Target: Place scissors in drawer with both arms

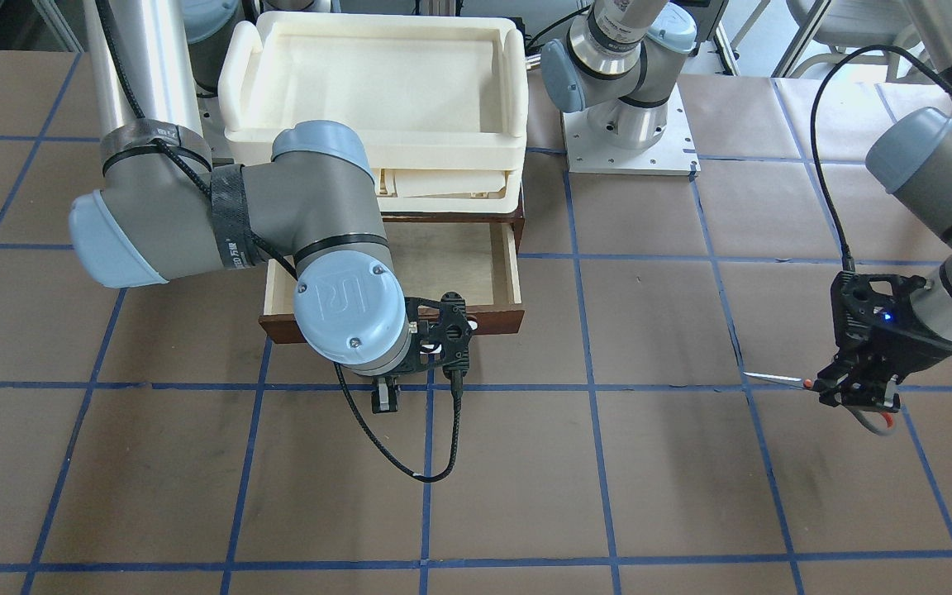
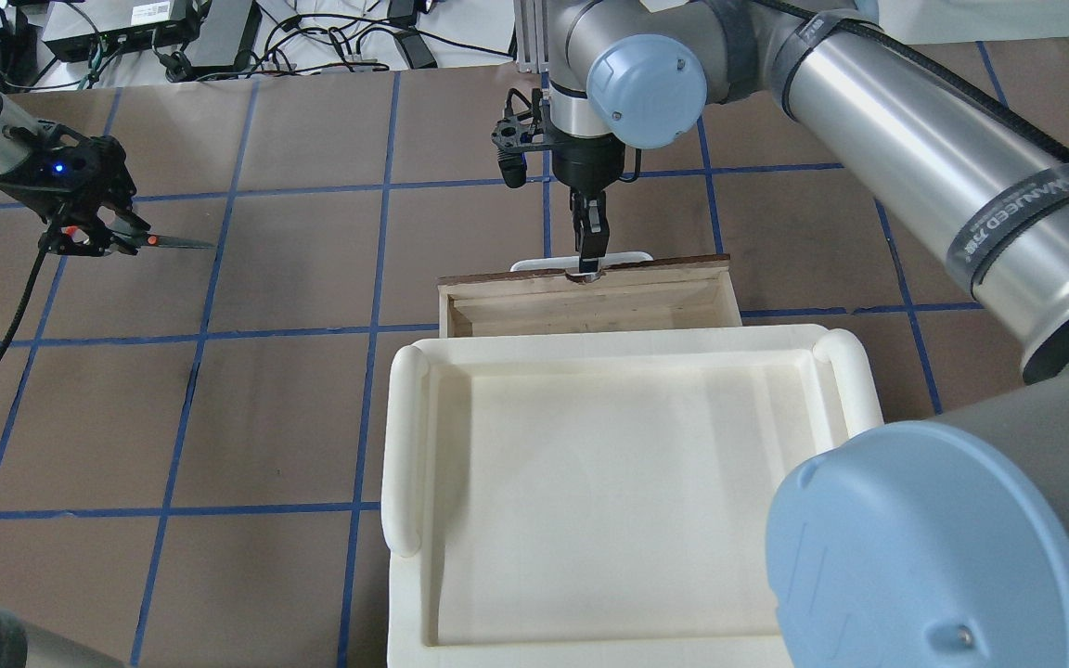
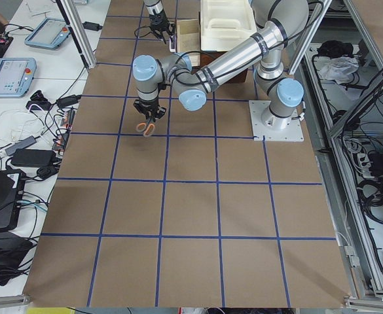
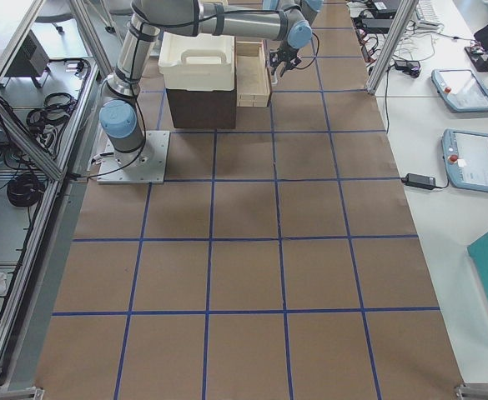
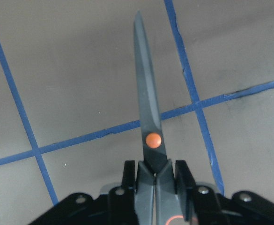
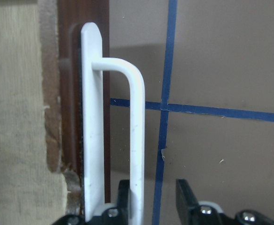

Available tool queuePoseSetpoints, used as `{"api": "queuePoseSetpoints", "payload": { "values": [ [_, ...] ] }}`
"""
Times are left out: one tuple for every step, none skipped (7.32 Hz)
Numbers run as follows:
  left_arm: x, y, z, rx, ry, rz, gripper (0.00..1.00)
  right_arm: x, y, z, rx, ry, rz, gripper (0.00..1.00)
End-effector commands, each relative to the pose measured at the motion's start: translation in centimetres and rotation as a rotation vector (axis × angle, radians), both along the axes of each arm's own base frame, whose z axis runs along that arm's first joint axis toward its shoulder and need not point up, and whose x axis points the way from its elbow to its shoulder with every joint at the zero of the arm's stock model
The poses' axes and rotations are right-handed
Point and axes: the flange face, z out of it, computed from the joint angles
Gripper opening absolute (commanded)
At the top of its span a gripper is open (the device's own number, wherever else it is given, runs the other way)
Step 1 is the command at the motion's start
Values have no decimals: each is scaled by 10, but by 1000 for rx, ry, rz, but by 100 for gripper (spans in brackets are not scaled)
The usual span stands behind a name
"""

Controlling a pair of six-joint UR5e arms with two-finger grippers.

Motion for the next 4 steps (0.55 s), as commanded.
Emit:
{"api": "queuePoseSetpoints", "payload": {
  "values": [
    [0,1,1,0,0,0,0,-3,-5,2,-18,-15,-4,43],
    [-1,2,1,7,7,0,0,-4,-6,3,-21,-16,-6,43],
    [-1,2,1,6,8,1,0,-2,-11,3,-28,-18,-6,43],
    [-3,1,2,3,10,-2,0,1,-18,3,-36,-20,-4,43]
  ]
}}
